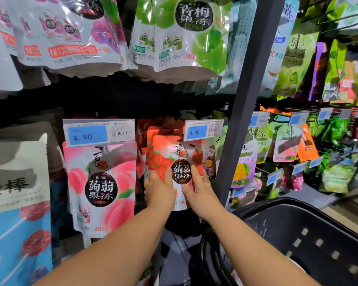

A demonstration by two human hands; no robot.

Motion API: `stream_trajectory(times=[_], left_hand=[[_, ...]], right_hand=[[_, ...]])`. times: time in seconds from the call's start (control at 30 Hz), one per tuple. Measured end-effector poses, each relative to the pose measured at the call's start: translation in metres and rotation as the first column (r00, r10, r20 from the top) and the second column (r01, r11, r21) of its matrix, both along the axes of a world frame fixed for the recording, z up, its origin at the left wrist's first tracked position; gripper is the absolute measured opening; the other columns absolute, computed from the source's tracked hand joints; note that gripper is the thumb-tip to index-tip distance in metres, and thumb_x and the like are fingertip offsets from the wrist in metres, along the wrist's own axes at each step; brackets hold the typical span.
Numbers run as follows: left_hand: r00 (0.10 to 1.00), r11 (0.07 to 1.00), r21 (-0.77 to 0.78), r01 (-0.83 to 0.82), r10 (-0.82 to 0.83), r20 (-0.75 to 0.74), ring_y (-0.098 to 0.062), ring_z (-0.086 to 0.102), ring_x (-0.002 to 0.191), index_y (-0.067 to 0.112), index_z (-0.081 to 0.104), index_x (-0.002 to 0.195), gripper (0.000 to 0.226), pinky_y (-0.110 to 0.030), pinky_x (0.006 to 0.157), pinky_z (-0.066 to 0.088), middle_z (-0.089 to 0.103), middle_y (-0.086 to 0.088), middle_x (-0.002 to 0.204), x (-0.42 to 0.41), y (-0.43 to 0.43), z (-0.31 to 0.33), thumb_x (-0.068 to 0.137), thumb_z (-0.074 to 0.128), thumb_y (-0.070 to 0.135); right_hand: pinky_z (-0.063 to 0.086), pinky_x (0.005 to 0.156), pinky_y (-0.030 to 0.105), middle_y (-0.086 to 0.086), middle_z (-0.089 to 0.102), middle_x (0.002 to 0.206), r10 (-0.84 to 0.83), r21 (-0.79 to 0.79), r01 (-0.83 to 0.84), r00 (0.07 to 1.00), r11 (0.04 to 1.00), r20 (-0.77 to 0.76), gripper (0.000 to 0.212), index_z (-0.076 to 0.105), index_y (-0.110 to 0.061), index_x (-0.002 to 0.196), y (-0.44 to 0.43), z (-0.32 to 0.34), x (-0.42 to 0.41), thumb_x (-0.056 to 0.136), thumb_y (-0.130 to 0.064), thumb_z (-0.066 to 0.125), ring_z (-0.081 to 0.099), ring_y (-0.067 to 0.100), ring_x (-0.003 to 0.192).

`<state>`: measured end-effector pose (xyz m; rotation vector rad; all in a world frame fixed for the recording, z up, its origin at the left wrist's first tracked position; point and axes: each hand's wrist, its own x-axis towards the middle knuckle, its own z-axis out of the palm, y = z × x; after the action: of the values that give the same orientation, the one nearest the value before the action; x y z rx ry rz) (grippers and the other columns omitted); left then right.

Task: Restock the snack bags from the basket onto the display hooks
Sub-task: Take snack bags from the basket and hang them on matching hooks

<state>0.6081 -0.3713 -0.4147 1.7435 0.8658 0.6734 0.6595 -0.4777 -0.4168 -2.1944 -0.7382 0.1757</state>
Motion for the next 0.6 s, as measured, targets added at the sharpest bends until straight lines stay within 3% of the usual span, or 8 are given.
stream_trajectory(times=[0.17, 0.3, 0.4, 0.47, 0.6], left_hand=[[0.996, 0.995, 0.093, -0.036, 0.029, 0.081, -0.035, 0.037, 0.129, 0.005, 0.039, 0.139, 0.05, -0.039, 0.101, 0.032, 0.037, -0.02, 0.142, -0.017, -0.013, -0.003, 0.097, 0.057, 0.025], [0.993, 0.985, 0.168, -0.035, 0.016, 0.117, -0.034, 0.035, 0.131, 0.011, 0.03, 0.148, 0.064, -0.038, 0.103, 0.032, 0.029, -0.016, 0.147, -0.032, -0.029, -0.01, 0.093, 0.062, 0.014], [0.994, 0.977, 0.211, -0.044, 0.023, 0.104, -0.035, 0.028, 0.137, 0.014, 0.025, 0.151, 0.072, -0.043, 0.109, 0.027, 0.023, -0.013, 0.152, -0.044, -0.041, -0.014, 0.092, 0.065, 0.018], [0.996, 0.969, 0.244, -0.038, 0.017, 0.085, -0.034, 0.025, 0.138, 0.013, 0.024, 0.152, 0.073, -0.043, 0.11, 0.024, 0.023, -0.014, 0.152, -0.052, -0.052, -0.016, 0.092, 0.065, 0.023], [0.991, 0.939, 0.336, 0.069, -0.104, 0.087, -0.032, 0.031, 0.129, 0.008, 0.036, 0.14, 0.059, -0.036, 0.107, 0.022, 0.035, -0.015, 0.14, -0.062, -0.079, -0.019, 0.093, 0.064, 0.029]], right_hand=[[0.019, 0.116, 0.035, 0.011, -0.003, 0.166, 0.017, -0.005, -0.016, 0.999, 1.0, 0.052, 0.068, 0.003, -0.044, 0.155, -0.013, 0.003, -0.01, 0.103, -0.031, 0.045, 0.003, 0.023, 0.153], [0.02, 0.116, 0.035, 0.007, 0.009, 0.166, 0.029, 0.035, -0.033, 0.994, 0.999, 0.108, 0.065, 0.008, -0.045, 0.155, -0.034, 0.004, -0.019, 0.103, -0.033, 0.045, 0.01, 0.023, 0.153], [0.018, 0.114, 0.025, 0.001, 0.019, 0.164, 0.07, 0.007, -0.072, 0.984, 0.997, 0.165, 0.059, 0.014, -0.042, 0.155, -0.057, 0.006, -0.027, 0.105, -0.032, 0.044, 0.015, 0.015, 0.151], [0.018, 0.117, 0.025, -0.002, 0.019, 0.164, 0.085, -0.024, -0.082, 0.981, 0.996, 0.173, 0.059, 0.016, -0.043, 0.154, -0.077, 0.008, -0.033, 0.105, -0.029, 0.045, 0.015, 0.012, 0.151], [0.021, 0.118, 0.024, -0.008, 0.019, 0.164, 0.094, -0.098, -0.08, 0.985, 0.992, 0.142, 0.057, 0.02, -0.041, 0.154, -0.119, 0.007, -0.044, 0.105, -0.026, 0.045, 0.013, 0.006, 0.151]])
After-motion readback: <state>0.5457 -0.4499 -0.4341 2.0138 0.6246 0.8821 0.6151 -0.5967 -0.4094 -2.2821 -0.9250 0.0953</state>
